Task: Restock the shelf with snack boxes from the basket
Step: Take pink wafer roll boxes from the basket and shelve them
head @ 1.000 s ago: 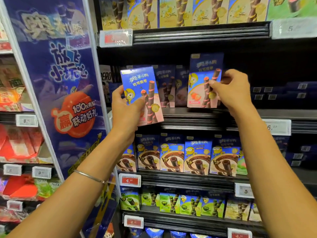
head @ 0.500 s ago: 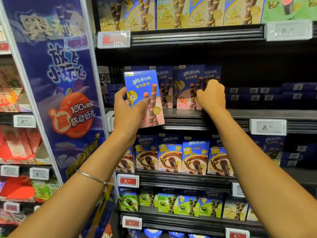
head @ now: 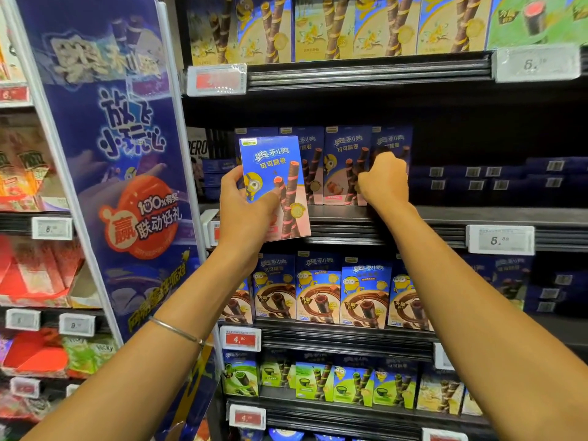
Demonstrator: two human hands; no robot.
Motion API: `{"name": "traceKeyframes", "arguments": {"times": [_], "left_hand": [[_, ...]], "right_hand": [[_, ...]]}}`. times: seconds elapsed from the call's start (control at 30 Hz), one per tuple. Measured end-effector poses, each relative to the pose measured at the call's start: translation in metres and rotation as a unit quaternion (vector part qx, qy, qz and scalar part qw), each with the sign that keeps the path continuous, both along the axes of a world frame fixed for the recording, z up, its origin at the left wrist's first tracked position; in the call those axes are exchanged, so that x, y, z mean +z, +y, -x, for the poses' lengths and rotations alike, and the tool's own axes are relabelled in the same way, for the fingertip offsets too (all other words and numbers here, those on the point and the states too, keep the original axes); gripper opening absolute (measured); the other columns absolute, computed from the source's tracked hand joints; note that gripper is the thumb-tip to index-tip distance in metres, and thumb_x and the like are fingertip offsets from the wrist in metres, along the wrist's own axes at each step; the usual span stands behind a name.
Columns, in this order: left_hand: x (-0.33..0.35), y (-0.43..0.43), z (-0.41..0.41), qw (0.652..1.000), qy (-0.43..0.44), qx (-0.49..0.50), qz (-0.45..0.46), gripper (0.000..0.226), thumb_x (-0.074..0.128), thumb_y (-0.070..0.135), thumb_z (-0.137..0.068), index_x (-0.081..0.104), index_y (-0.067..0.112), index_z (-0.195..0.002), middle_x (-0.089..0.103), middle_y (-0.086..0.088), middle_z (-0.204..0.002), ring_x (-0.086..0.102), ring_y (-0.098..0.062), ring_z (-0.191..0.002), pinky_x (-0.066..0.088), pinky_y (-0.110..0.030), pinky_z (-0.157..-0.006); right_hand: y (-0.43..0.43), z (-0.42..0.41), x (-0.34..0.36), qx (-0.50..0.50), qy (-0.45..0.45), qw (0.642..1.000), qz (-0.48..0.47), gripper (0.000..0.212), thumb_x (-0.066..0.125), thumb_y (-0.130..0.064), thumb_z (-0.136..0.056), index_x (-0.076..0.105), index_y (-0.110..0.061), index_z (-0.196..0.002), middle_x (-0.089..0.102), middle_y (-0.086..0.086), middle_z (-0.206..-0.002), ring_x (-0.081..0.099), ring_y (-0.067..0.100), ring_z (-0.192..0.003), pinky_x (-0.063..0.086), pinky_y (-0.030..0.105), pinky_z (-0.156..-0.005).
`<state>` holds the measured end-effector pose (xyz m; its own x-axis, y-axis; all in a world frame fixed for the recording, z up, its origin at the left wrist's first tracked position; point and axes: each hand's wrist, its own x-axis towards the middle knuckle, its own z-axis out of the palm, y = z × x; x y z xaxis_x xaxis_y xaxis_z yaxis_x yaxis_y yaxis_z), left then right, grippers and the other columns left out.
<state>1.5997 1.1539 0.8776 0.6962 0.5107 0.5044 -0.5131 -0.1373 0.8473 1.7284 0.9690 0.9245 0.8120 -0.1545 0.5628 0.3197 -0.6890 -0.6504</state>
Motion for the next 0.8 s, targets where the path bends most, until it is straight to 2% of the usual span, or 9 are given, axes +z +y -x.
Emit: {"name": "traceKeyframes", "arguments": {"times": [0.1,0.17,0.27,0.37,0.5,0.6,0.67,0.73,0.8], "left_hand": [[0.004,-0.003,-0.001,1.000,0.002,0.001,-0.004,0.052,0.077,0.010,-0.097,0.047,0.021,-0.137,0.070,0.009,-0.116,0.073,0.010,-0.083,0.055,-0.010,-0.063],[0.007,-0.006,-0.002,1.000,0.001,-0.004,-0.003,0.052,0.077,0.009,-0.097,0.047,0.018,-0.139,0.071,0.007,-0.117,0.074,0.008,-0.086,0.056,-0.011,-0.065],[0.015,-0.018,-0.007,1.000,-0.011,-0.016,-0.008,0.054,0.077,0.005,-0.095,0.050,0.010,-0.142,0.073,0.001,-0.122,0.074,0.002,-0.093,0.057,-0.013,-0.073],[0.024,-0.038,-0.017,0.999,-0.015,-0.040,-0.010,0.058,0.078,0.000,-0.093,0.050,0.007,-0.143,0.074,-0.003,-0.123,0.075,-0.001,-0.093,0.059,-0.018,-0.077],[0.034,-0.060,-0.034,0.997,-0.019,-0.070,-0.037,0.059,0.079,0.005,-0.093,0.050,0.007,-0.145,0.075,0.001,-0.115,0.075,0.001,-0.087,0.058,-0.019,-0.074],[0.039,-0.065,-0.046,0.996,-0.005,-0.062,-0.064,0.066,0.074,0.013,-0.100,0.041,0.006,-0.157,0.073,-0.011,-0.120,0.071,-0.002,-0.089,0.055,-0.018,-0.076],[0.040,-0.058,-0.050,0.995,-0.008,-0.025,-0.097,0.069,0.073,0.024,-0.102,0.038,0.009,-0.159,0.065,-0.019,-0.135,0.066,-0.013,-0.109,0.054,-0.023,-0.092],[0.037,-0.042,-0.052,0.987,-0.016,0.054,-0.151,0.070,0.075,0.032,-0.099,0.042,0.012,-0.157,0.056,-0.015,-0.146,0.058,-0.022,-0.129,0.048,-0.036,-0.111],[0.032,-0.022,-0.054,0.971,-0.003,0.142,-0.194,0.076,0.079,0.036,-0.095,0.042,0.011,-0.157,0.048,-0.015,-0.151,0.050,-0.028,-0.137,0.041,-0.042,-0.117]], "right_hand": [[-0.005,0.007,-0.002,0.002,-0.014,1.000,-0.009,0.033,0.063,-0.028,-0.097,0.056,-0.003,-0.118,0.059,0.019,-0.123,0.060,0.035,-0.108,0.051,0.042,-0.082],[-0.008,0.019,-0.003,0.023,-0.067,0.995,-0.074,0.042,0.063,-0.043,-0.096,0.057,-0.007,-0.117,0.060,0.010,-0.119,0.059,0.028,-0.107,0.049,0.039,-0.081],[-0.008,0.046,-0.002,0.194,-0.074,0.962,-0.178,0.036,0.068,-0.045,-0.093,0.069,-0.013,-0.107,0.070,-0.003,-0.102,0.067,0.017,-0.099,0.058,0.041,-0.088],[-0.006,0.062,0.001,0.297,0.006,0.943,-0.151,0.036,0.077,-0.039,-0.088,0.068,-0.013,-0.113,0.074,0.003,-0.106,0.072,0.017,-0.099,0.062,0.043,-0.086],[-0.018,0.064,0.007,0.266,0.001,0.952,-0.154,0.042,0.081,-0.025,-0.085,0.061,-0.010,-0.118,0.074,0.012,-0.101,0.075,0.023,-0.094,0.061,0.048,-0.087],[-0.040,0.057,0.007,0.256,-0.004,0.949,-0.186,0.042,0.081,-0.016,-0.086,0.060,-0.005,-0.120,0.074,0.013,-0.101,0.075,0.025,-0.093,0.060,0.052,-0.086],[-0.059,0.049,0.007,0.213,-0.017,0.959,-0.185,0.041,0.081,-0.015,-0.085,0.060,-0.006,-0.120,0.075,0.010,-0.101,0.075,0.023,-0.094,0.060,0.051,-0.087],[-0.079,0.038,0.007,0.157,-0.037,0.972,-0.169,0.039,0.081,-0.016,-0.085,0.061,-0.007,-0.118,0.074,0.007,-0.101,0.073,0.021,-0.096,0.059,0.048,-0.089],[-0.096,0.027,0.006,0.112,-0.056,0.979,-0.163,0.038,0.081,-0.016,-0.084,0.062,-0.007,-0.116,0.073,0.009,-0.101,0.072,0.022,-0.096,0.058,0.045,-0.091]]}}
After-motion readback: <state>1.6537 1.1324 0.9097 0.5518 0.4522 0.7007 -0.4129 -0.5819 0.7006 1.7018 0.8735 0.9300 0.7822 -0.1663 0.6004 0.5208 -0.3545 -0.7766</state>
